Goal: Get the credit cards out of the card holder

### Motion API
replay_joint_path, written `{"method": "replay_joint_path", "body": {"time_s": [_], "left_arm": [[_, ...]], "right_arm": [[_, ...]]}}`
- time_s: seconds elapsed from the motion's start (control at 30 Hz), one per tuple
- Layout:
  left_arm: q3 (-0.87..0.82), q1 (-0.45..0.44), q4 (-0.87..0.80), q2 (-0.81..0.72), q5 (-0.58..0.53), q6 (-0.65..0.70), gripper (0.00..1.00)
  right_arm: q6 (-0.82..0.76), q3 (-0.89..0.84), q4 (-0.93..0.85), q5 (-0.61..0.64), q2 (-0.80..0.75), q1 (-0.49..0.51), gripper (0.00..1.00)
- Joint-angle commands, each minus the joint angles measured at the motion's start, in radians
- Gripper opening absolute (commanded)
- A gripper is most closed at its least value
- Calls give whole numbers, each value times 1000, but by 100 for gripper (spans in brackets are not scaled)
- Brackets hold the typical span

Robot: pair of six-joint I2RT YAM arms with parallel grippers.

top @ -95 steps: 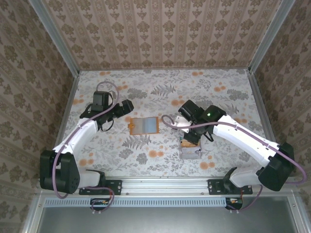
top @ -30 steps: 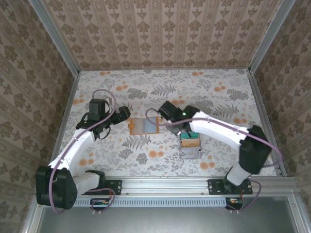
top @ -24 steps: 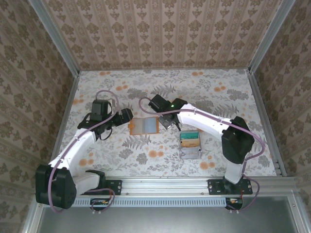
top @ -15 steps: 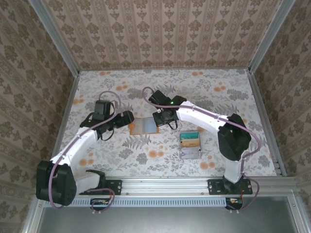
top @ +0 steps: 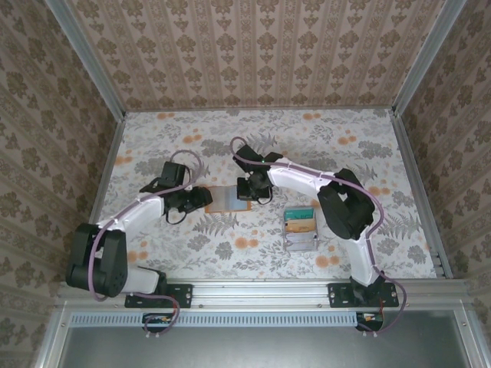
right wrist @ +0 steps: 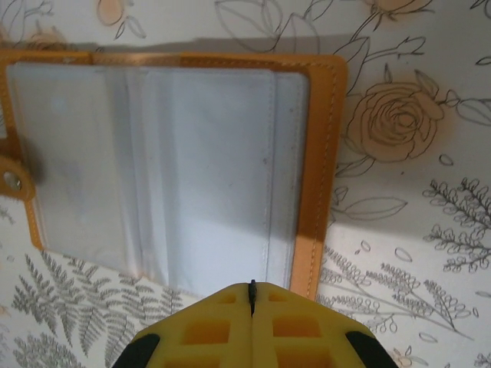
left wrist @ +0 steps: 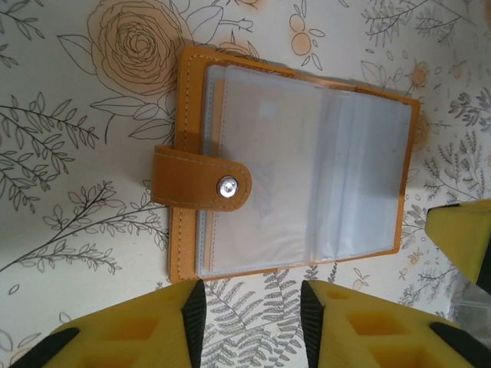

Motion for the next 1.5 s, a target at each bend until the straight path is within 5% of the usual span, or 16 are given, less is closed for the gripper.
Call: {"method": "replay_joint_path", "body": {"time_s": [0.0,0.6,1.47], "left_arm": [[7,-4,24,35,27,5,36],[63,-6,82,201,69,28,29],[97,-77,131,273,140,10,33]], "right_arm": [[56,28,9,2,33,-18,0],[55,39,9,-7,97,-31,0],[66,31,22,-38,107,-24,0]]}}
